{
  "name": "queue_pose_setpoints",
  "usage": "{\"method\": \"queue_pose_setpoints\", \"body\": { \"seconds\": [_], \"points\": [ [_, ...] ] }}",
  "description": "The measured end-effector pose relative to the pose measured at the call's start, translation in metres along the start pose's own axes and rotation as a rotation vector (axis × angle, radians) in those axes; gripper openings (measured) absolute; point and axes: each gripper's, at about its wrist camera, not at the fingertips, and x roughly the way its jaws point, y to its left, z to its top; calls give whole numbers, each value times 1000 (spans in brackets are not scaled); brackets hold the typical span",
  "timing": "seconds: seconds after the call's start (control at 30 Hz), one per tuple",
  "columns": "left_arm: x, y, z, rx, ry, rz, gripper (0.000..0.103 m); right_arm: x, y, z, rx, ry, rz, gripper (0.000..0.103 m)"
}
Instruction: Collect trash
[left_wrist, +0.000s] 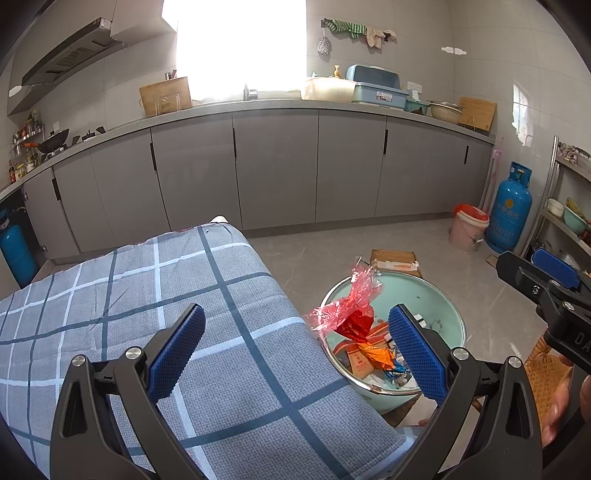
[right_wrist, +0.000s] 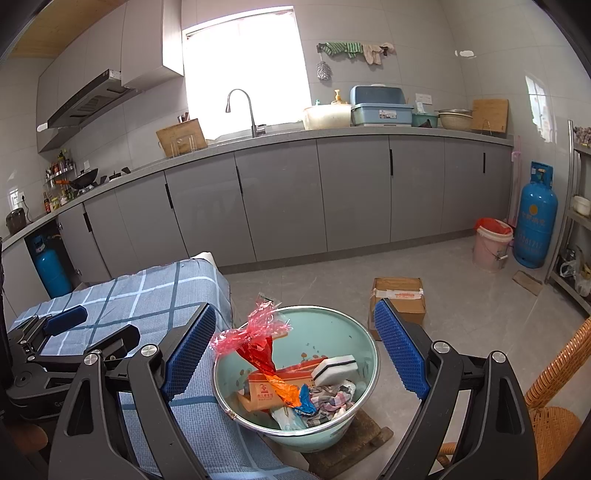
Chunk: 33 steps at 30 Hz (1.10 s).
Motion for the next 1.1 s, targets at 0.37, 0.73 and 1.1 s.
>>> {"method": "queue_pose_setpoints", "body": {
  "seconds": [0.37, 0.73, 1.1],
  "points": [
    [2, 0, 2, 3, 8, 7, 98, -1, 0, 0, 0, -1, 0, 87],
    [1, -4, 1, 24, 5, 36, 98, -1, 1, 3, -4, -1, 2, 87],
    [1, -7, -1, 52, -3, 50, 98, 0, 3, 7, -5, 2, 3, 87]
  ]
}}
